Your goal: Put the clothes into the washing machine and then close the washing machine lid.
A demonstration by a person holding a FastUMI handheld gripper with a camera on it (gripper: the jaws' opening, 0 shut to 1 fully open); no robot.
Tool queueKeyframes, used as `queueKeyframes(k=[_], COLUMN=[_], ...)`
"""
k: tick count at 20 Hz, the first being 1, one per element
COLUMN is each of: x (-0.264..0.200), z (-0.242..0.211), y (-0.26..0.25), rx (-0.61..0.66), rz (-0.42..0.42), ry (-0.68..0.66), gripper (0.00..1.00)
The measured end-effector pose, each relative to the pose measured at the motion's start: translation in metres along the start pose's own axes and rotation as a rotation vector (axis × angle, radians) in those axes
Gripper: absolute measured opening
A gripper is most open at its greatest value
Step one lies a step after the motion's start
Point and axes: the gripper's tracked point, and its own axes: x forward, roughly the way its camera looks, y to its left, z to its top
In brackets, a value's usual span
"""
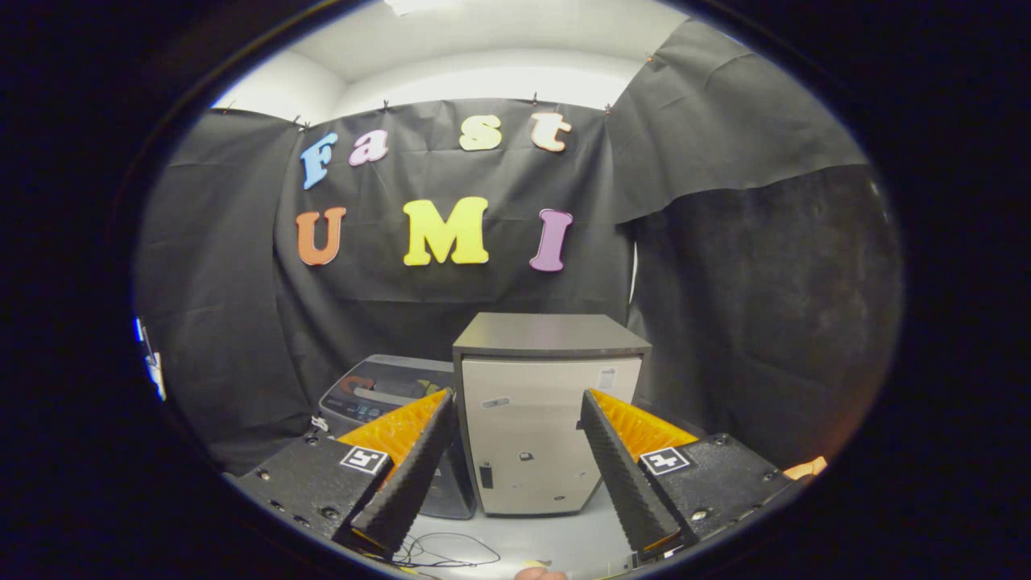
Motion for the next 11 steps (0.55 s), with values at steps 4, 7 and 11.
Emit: queueKeyframes(k=[4, 7, 11], x=[-0.0013, -0.0007, -0.0024], z=[-0.0004, -0.0011, 0.0000], y=[-0.0001, -0.0005, 0.0002], rx=[0.004, 0.005, 0.015], rz=[0.000, -0.001, 0.000], ry=[0.002, 0.006, 0.004], gripper=[0.99, 0.99, 0.99])
